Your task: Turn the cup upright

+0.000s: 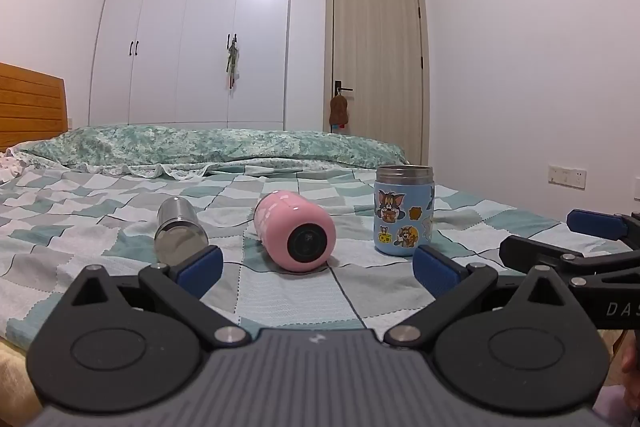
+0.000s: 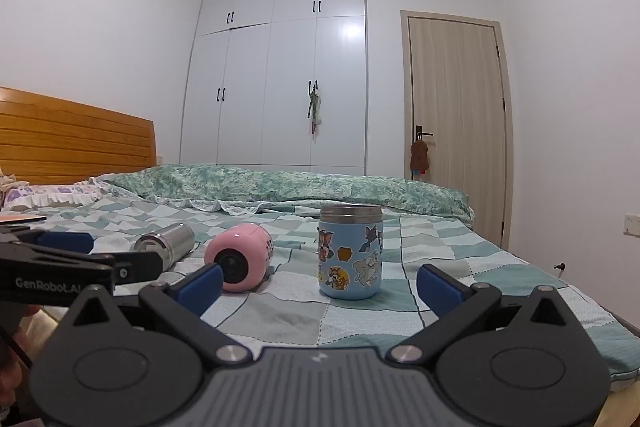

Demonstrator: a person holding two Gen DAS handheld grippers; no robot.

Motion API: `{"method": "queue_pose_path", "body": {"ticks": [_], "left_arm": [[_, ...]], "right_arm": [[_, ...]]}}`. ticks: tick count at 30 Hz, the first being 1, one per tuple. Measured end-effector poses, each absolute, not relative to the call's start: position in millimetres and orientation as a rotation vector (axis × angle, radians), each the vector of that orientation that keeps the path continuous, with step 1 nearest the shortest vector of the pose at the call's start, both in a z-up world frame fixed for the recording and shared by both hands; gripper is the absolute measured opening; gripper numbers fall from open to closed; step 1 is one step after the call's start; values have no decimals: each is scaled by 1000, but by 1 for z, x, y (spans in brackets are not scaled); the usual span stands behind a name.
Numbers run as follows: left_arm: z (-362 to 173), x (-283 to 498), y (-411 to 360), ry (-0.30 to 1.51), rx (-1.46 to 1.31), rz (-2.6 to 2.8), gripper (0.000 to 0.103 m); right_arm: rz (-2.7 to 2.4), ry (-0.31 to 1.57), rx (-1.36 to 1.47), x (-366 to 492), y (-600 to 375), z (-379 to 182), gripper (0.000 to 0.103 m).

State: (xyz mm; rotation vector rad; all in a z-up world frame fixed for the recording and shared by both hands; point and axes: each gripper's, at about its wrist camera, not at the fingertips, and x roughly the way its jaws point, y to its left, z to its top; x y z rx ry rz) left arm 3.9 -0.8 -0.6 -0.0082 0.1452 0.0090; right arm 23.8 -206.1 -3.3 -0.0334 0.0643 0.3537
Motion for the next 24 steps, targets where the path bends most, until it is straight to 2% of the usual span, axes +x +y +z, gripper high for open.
{"method": "queue_pose_path", "body": {"ticks": [24], "left_arm": [[-1, 1, 0, 141, -11, 6, 103]], "right_arm": [[354, 67, -31, 25, -206, -4, 103]]}}
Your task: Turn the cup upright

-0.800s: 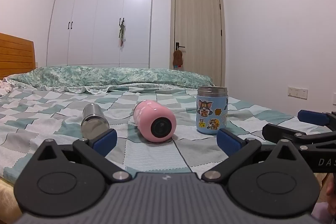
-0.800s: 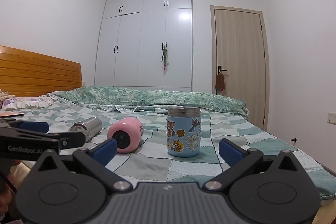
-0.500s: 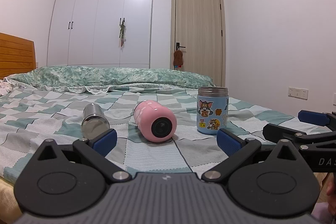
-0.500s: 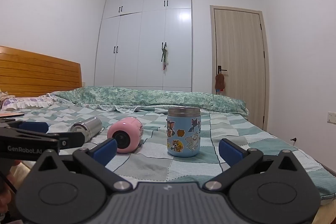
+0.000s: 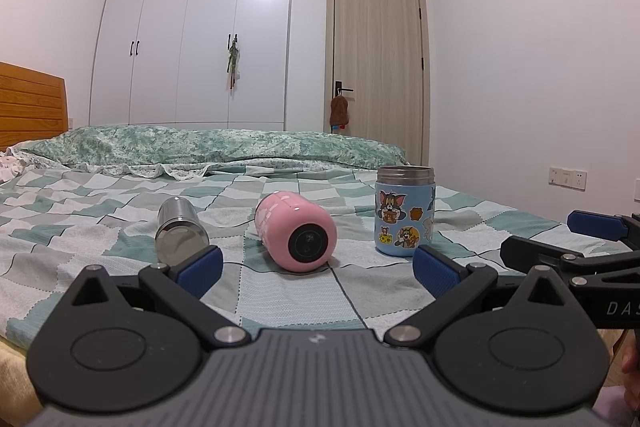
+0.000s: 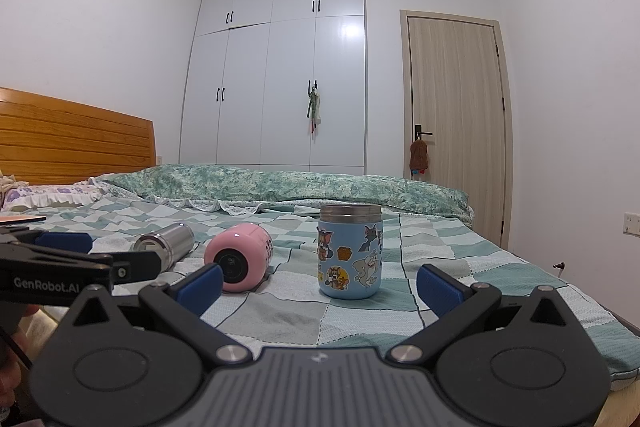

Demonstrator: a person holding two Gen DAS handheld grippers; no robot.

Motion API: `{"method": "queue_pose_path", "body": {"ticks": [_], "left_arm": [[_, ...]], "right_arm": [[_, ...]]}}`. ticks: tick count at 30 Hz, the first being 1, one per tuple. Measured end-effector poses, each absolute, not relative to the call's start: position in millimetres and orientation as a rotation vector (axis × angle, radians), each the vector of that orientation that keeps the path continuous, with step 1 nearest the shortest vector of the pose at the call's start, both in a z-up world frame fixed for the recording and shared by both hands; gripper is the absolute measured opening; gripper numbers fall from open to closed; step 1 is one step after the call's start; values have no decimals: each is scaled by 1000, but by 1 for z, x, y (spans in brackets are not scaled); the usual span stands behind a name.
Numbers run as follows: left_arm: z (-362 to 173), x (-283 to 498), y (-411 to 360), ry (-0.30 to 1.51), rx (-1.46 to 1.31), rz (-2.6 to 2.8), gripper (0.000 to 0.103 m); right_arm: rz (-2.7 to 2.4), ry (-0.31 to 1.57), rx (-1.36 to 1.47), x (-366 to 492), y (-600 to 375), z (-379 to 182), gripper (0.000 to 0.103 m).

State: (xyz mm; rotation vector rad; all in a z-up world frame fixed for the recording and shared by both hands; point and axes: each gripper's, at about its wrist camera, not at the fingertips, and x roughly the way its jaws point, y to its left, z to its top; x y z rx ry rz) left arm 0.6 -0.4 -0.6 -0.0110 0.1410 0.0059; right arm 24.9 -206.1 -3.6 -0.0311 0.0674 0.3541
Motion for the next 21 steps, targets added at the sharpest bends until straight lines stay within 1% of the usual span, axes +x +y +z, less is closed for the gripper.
{"method": "queue_pose_path", "body": {"ticks": [21], "left_arm": [[0, -2, 1, 142, -15, 6, 103]], "right_arm": [[354, 68, -31, 26, -207, -3, 103]]}}
